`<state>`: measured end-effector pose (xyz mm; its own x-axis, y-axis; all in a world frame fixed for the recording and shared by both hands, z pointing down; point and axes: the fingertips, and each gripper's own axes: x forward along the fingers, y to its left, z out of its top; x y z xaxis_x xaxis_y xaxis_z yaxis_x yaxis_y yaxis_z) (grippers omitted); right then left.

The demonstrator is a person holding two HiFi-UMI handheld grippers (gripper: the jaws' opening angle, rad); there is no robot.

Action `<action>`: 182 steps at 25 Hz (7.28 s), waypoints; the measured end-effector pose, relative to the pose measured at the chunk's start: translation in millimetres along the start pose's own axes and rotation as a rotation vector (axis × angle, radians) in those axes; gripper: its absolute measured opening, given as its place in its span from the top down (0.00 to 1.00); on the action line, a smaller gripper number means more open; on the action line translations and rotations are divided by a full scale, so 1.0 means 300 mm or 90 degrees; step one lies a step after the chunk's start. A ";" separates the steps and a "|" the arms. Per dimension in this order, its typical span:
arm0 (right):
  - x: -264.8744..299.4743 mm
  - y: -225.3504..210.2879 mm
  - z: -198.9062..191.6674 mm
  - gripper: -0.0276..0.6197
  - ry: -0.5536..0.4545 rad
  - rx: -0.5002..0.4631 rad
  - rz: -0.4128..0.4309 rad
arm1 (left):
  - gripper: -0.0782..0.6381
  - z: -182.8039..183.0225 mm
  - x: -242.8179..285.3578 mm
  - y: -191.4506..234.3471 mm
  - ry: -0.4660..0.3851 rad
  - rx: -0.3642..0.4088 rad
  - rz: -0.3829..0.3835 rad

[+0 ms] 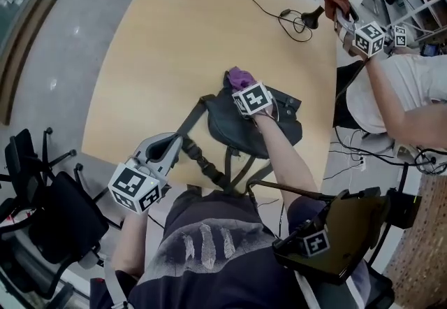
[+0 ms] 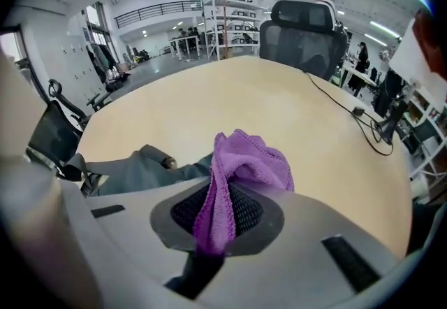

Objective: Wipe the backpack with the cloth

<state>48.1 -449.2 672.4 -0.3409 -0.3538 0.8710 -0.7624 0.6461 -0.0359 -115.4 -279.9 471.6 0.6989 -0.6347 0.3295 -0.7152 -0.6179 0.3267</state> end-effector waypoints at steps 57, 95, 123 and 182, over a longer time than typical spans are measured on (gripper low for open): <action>-0.715 -0.430 -0.648 0.91 0.055 0.083 -0.245 | 0.88 -0.004 0.164 -0.198 0.031 0.064 -0.140; -0.465 0.650 -0.045 0.91 -0.241 0.163 0.157 | 0.88 -0.077 -0.219 -0.124 -0.022 0.082 -0.153; -1.183 0.746 -0.841 0.91 -0.491 0.323 0.198 | 0.88 -0.362 -0.281 -1.071 0.003 0.191 -0.228; -1.897 1.814 -1.211 0.91 -0.681 0.221 0.230 | 0.88 -0.690 -1.222 -1.422 -0.087 0.124 -0.244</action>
<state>27.0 349.4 335.0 -0.7292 -0.6814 -0.0638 -0.5799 0.6647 -0.4710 -65.6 312.4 394.9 0.9162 -0.3900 0.0921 -0.4007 -0.8882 0.2247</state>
